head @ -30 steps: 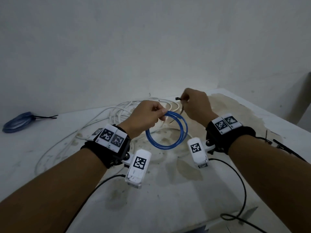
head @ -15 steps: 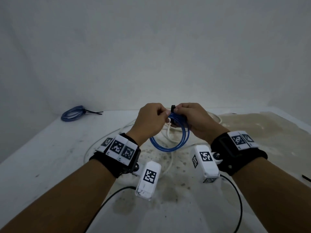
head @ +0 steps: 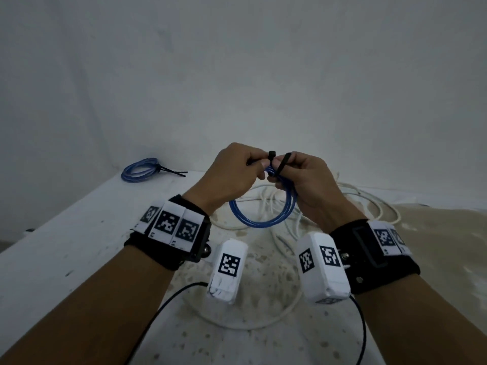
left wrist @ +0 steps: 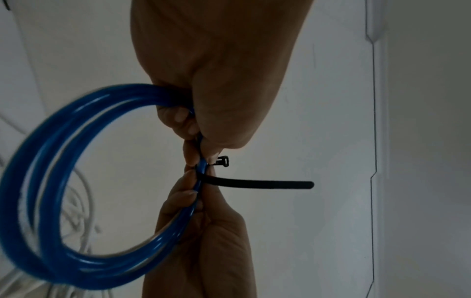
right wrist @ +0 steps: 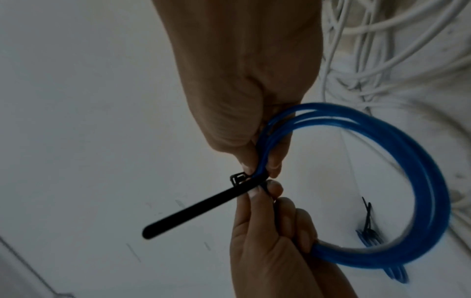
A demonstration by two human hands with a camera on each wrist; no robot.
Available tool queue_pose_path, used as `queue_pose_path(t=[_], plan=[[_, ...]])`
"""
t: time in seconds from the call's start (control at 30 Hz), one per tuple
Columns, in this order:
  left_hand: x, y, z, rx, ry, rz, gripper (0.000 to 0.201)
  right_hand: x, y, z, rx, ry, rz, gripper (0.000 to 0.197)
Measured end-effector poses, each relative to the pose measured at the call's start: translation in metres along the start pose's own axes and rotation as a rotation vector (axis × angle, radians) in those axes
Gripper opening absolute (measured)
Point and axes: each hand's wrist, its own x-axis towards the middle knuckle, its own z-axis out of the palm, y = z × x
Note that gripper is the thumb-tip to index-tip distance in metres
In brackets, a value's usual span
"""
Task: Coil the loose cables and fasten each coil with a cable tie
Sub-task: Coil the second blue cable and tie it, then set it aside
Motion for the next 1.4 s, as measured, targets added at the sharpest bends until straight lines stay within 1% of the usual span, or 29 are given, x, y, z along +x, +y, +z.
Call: queue_pose_path(t=[0.1, 0.2, 0.27, 0.37, 0.43, 0.47, 0.5, 0.53, 0.57, 0.6, 0.63, 0.67, 0.7, 0.73, 0.77, 0.83, 0.9, 0.93, 1.0, 1.1, 1.17, 1.27, 1.4], plan=[[0.009, -0.006, -0.002, 0.018, 0.043, -0.028, 0.025, 0.013, 0.0, 0.006, -0.053, 0.018, -0.066, 0.005], [0.013, -0.008, 0.002, 0.019, 0.116, -0.03, 0.039, 0.022, 0.001, 0.01, -0.083, 0.059, -0.108, 0.006], [0.014, -0.011, 0.007, 0.01, 0.147, -0.028, 0.043, 0.024, 0.003, 0.011, -0.086, 0.081, -0.12, 0.01], [0.016, -0.019, 0.013, 0.021, 0.19, -0.038, 0.04, 0.024, 0.009, 0.014, -0.078, 0.084, -0.108, 0.009], [0.016, -0.025, 0.019, 0.017, 0.202, -0.072, 0.029, 0.024, 0.017, 0.016, -0.114, 0.077, -0.054, 0.006], [0.016, -0.029, 0.023, 0.013, 0.204, -0.098, 0.026, 0.025, 0.022, 0.017, -0.176, 0.077, -0.03, 0.006], [0.015, -0.032, 0.026, 0.009, 0.205, -0.13, 0.026, 0.027, 0.028, 0.016, -0.308, 0.085, -0.031, 0.006], [0.015, -0.036, 0.028, 0.007, 0.205, -0.167, 0.026, 0.03, 0.031, 0.015, -0.49, 0.083, -0.065, 0.011], [0.016, -0.039, 0.029, 0.0, 0.203, -0.209, 0.026, 0.031, 0.032, 0.014, -0.668, 0.057, -0.106, 0.02], [0.016, -0.042, 0.029, -0.016, 0.201, -0.252, 0.025, 0.031, 0.032, 0.012, -0.798, 0.01, -0.153, 0.032], [0.017, -0.045, 0.027, -0.043, 0.208, -0.292, 0.024, 0.031, 0.028, 0.011, -0.874, -0.058, -0.208, 0.042], [0.017, -0.047, 0.025, -0.072, 0.22, -0.327, 0.023, 0.03, 0.024, 0.01, -0.915, -0.129, -0.252, 0.047], [0.017, -0.048, 0.023, -0.092, 0.229, -0.359, 0.022, 0.029, 0.019, 0.01, -0.934, -0.182, -0.288, 0.045], [0.017, -0.048, 0.022, -0.109, 0.229, -0.382, 0.021, 0.028, 0.017, 0.01, -0.935, -0.2, -0.323, 0.039], [0.016, -0.049, 0.022, -0.125, 0.222, -0.396, 0.021, 0.027, 0.015, 0.013, -0.909, -0.179, -0.364, 0.03], [0.014, -0.047, 0.025, -0.151, 0.207, -0.399, 0.027, 0.025, 0.015, 0.019, -0.755, -0.058, -0.405, 0.014], [0.013, -0.043, 0.027, -0.171, 0.2, -0.39, 0.028, 0.025, 0.014, 0.023, -0.587, 0.083, -0.378, 0.017], [0.014, -0.041, 0.028, -0.178, 0.199, -0.379, 0.025, 0.026, 0.015, 0.023, -0.574, 0.128, -0.351, 0.02], [0.016, -0.037, 0.03, -0.16, 0.19, -0.35, 0.023, 0.029, 0.017, 0.022, -0.735, 0.141, -0.307, 0.028], [0.017, -0.037, 0.034, -0.093, 0.183, -0.331, 0.025, 0.028, 0.016, 0.02, -0.988, 0.101, -0.314, 0.032], [0.016, -0.039, 0.034, -0.095, 0.196, -0.344, 0.026, 0.027, 0.012, 0.016, -1.034, 0.092, -0.339, 0.028], [0.016, -0.041, 0.031, -0.069, 0.2, -0.358, 0.026, 0.022, 0.006, 0.014, -1.033, 0.068, -0.367, 0.019], [0.015, -0.038, 0.035, 0.029, 0.174, -0.299, 0.029, 0.02, 0.005, 0.017, -1.076, 0.075, -0.34, 0.017]])
